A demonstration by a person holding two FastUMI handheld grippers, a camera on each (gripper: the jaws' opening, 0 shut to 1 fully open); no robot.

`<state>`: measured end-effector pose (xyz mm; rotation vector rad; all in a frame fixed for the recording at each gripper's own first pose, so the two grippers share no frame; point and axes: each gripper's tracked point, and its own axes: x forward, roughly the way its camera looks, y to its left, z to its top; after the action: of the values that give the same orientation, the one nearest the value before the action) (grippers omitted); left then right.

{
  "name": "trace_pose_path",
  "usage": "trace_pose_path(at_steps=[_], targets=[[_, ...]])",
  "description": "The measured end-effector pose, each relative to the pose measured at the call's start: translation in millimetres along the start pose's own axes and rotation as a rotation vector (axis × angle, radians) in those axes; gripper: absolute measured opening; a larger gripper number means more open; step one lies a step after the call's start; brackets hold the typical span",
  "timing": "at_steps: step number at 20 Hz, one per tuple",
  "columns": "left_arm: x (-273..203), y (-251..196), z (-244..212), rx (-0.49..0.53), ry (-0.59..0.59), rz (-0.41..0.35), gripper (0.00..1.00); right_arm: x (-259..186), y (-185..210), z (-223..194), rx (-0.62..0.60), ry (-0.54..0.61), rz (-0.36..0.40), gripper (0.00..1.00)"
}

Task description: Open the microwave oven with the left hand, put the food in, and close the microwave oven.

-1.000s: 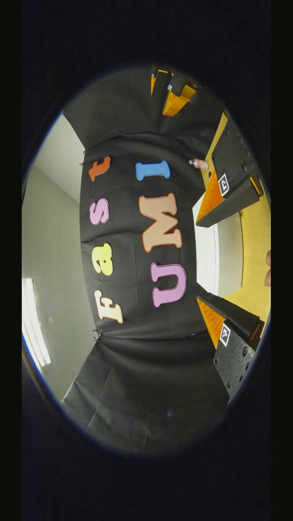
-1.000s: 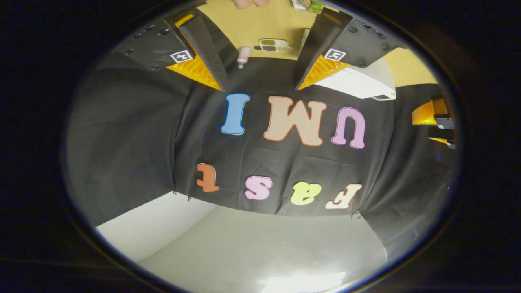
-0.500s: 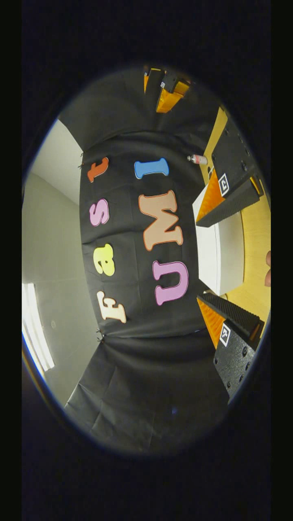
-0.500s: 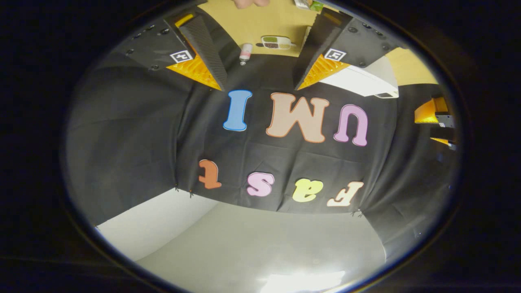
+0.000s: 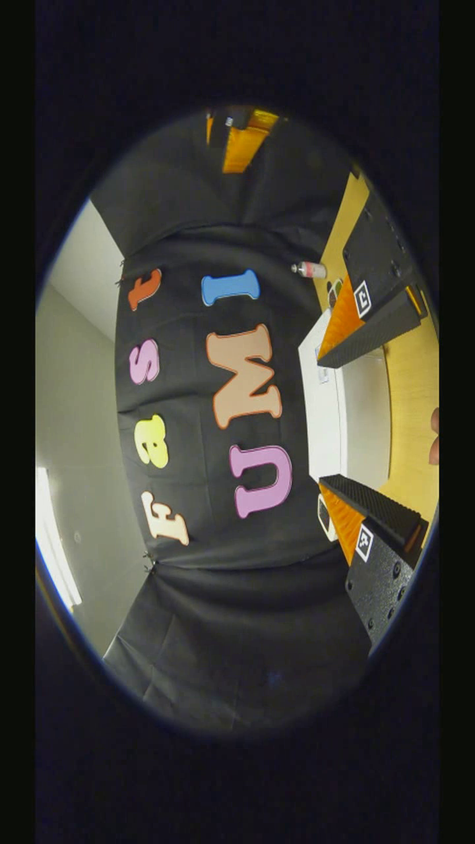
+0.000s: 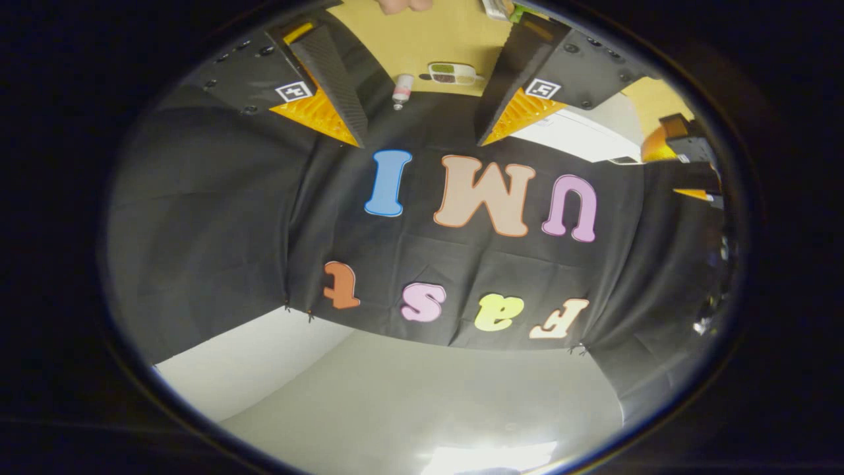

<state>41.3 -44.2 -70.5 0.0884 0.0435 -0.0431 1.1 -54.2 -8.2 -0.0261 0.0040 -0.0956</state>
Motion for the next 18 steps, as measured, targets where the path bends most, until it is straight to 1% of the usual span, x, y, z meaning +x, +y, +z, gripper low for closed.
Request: trace_pose_path(at_steps=[1, 2, 3, 4, 5, 9, 11, 12, 13, 16, 17, 18], targets=[[5.7, -7.3, -11.9, 0.003, 0.018, -0.016, 0.97, -2.6, -1.1, -4.4, 0.005, 0.022, 0.003, 0.96], [11.5, -13.6, -21.3, 0.002, 0.028, -0.032, 0.97, -4.7, -0.7, -7.6, 0.019, 0.040, 0.010, 1.00], [18.3, -20.1, -34.5, -0.002, 0.038, -0.048, 0.97, -7.4, -1.8, -8.4, 0.030, 0.049, 0.010, 0.97], [25.4, -27.0, -45.5, -0.003, 0.049, -0.066, 0.97, -10.2, -7.8, -6.7, 0.035, 0.048, 0.003, 1.00], [32.8, -33.4, -57.3, -0.005, 0.063, -0.081, 0.98, -12.1, -13.1, -4.6, 0.033, 0.045, -0.009, 0.96], [61.3, -55.7, -104.8, -0.009, 0.086, -0.127, 0.97, -22.7, -26.0, -3.8, 0.006, 0.052, -0.043, 0.96], [74.5, -69.3, -130.8, -0.015, 0.118, -0.152, 0.98, -27.5, -30.3, -9.6, -0.001, 0.075, -0.056, 0.96], [80.2, -77.1, -143.2, -0.024, 0.128, -0.165, 0.98, -28.3, -31.3, -16.0, -0.001, 0.094, -0.059, 1.00], [87.8, -85.5, -153.5, -0.024, 0.133, -0.177, 0.98, -31.1, -30.0, -22.1, 0.000, 0.121, -0.056, 0.96], [105.4, -104.5, -189.4, -0.004, 0.191, -0.211, 0.98, -36.6, -27.0, -33.3, 0.008, 0.190, -0.038, 0.97], [109.9, -109.1, -198.3, -0.019, 0.213, -0.217, 0.98, -37.1, -28.1, -30.3, 0.014, 0.190, -0.038, 0.97], [115.4, -111.5, -206.4, -0.034, 0.226, -0.212, 0.98, -38.0, -30.2, -25.5, 0.009, 0.183, -0.038, 1.00]])
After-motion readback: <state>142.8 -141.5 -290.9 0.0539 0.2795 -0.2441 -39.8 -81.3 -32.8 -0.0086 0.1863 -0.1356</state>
